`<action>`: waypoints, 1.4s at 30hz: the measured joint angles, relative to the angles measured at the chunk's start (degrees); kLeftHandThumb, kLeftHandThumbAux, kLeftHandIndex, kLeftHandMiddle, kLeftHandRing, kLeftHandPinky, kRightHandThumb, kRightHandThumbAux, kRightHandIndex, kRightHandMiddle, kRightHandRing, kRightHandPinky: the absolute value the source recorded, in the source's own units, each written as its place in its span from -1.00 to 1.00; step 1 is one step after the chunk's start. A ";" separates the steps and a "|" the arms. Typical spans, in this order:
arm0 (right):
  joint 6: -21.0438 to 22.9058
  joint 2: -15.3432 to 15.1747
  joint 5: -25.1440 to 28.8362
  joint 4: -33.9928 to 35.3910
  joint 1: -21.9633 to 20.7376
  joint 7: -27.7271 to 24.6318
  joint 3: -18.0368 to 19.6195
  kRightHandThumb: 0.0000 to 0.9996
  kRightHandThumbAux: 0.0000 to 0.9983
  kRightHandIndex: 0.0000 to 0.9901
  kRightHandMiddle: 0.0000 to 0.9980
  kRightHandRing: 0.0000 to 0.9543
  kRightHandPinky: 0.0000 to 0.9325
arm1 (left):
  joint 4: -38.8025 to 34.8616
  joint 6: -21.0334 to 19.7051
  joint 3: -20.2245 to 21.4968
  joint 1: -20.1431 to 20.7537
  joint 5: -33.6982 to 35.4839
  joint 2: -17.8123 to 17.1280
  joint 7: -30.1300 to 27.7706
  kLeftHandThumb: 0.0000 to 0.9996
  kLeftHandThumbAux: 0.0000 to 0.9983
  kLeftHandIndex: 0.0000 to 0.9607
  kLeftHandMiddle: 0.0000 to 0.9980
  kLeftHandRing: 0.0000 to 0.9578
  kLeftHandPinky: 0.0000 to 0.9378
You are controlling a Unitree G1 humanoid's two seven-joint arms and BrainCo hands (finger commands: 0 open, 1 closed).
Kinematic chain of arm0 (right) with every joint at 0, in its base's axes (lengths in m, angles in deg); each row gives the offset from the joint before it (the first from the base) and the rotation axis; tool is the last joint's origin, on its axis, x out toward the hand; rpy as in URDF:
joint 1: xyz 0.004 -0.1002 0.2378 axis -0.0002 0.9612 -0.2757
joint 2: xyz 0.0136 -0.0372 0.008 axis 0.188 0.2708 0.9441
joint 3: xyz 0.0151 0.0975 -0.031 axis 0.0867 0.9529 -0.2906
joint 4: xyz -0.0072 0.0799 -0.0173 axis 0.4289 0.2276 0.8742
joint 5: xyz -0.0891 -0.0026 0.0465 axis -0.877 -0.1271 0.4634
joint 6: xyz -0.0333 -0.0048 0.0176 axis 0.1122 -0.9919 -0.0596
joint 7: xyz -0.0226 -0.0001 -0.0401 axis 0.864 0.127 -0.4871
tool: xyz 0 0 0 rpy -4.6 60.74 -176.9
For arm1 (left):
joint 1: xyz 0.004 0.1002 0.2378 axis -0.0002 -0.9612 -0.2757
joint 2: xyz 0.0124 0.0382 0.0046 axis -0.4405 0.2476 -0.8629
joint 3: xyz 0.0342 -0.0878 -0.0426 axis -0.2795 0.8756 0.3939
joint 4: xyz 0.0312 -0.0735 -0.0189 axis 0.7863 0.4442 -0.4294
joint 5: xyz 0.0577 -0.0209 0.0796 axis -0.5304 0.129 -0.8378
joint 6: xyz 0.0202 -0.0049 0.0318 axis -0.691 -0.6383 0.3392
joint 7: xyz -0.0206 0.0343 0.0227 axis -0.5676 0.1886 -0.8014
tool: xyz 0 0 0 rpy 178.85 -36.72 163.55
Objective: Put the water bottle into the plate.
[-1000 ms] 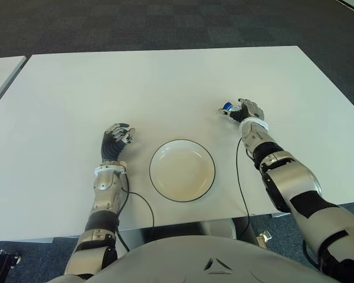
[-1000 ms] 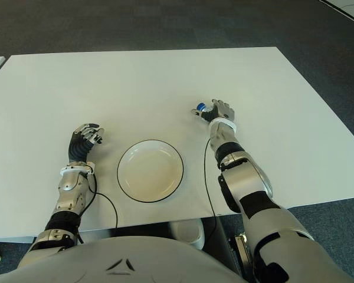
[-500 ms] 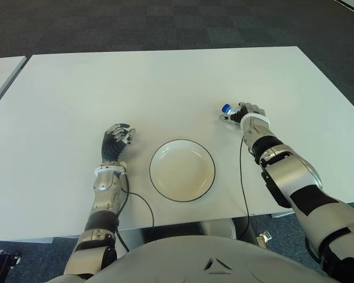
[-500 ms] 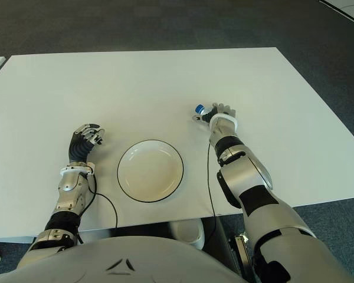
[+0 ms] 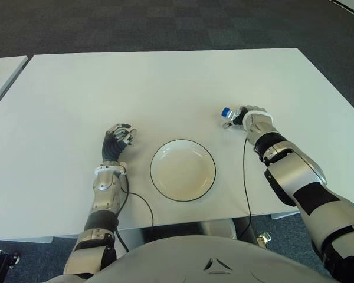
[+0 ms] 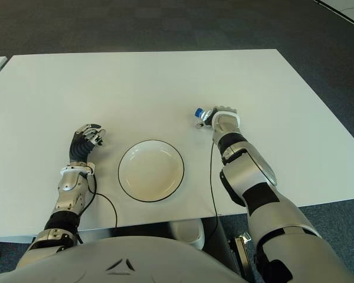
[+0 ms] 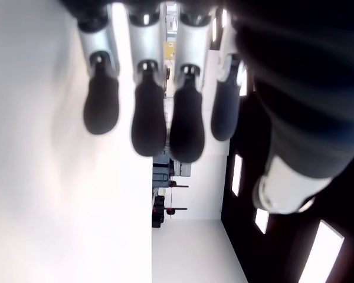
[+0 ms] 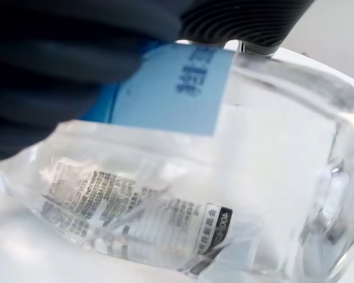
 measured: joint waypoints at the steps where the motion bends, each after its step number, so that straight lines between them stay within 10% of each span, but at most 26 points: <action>1: 0.00 -0.04 0.05 0.04 -0.01 -0.05 0.00 0.28 0.01 -0.64 -1.00 -1.00 -0.92 | 0.00 -0.03 0.00 0.00 -0.01 0.00 0.00 0.41 0.44 -0.10 0.37 0.42 0.44; 14: 1.17 -0.13 0.41 0.40 -0.24 -0.26 0.18 0.42 0.38 -0.17 -0.76 -0.88 -0.70 | -0.05 -0.01 0.03 0.03 0.25 0.01 -0.08 0.41 0.44 -0.10 0.39 0.44 0.44; 31: 1.77 -0.01 0.67 0.62 -0.20 1.28 1.49 0.43 0.42 -0.12 -0.51 -0.68 -0.59 | -0.06 0.74 0.02 -0.05 0.28 0.01 -0.51 0.41 0.44 -0.09 0.44 0.48 0.48; 38: 1.43 0.04 1.65 0.71 0.67 4.91 2.93 0.42 0.43 -0.12 -0.34 -0.45 -0.31 | -0.23 0.72 0.03 -0.10 0.19 0.01 -0.50 0.41 0.44 -0.09 0.41 0.46 0.44; 42: 0.98 0.06 2.42 0.76 1.40 7.90 4.03 0.42 0.43 -0.12 0.01 0.00 0.17 | -0.34 0.72 0.05 -0.13 0.20 0.03 -0.50 0.41 0.44 -0.09 0.41 0.45 0.44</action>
